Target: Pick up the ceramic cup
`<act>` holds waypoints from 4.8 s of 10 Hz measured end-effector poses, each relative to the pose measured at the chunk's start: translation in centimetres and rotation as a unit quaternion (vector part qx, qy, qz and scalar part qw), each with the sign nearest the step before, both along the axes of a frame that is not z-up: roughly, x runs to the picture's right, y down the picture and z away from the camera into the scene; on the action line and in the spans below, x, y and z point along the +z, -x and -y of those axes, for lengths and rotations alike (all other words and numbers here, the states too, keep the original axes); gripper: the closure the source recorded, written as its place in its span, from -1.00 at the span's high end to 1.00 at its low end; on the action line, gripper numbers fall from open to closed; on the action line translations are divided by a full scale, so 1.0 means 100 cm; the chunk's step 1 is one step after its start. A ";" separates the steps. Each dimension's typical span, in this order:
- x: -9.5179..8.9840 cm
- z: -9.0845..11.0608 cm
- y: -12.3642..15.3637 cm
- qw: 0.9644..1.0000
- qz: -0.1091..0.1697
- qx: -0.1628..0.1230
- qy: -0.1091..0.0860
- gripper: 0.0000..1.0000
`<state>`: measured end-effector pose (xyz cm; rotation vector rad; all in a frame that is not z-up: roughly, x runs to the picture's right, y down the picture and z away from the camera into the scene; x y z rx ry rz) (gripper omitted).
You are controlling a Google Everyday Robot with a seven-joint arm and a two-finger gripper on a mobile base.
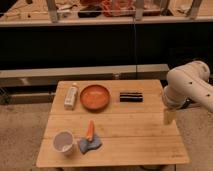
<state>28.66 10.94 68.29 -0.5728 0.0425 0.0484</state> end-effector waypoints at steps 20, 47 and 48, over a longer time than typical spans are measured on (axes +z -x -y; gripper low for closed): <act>-0.010 0.009 0.063 0.998 0.027 -0.061 -0.009 0.60; -0.041 -0.008 0.333 0.915 0.231 -0.331 -0.020 0.60; -0.042 -0.010 0.337 0.913 0.237 -0.331 -0.022 0.60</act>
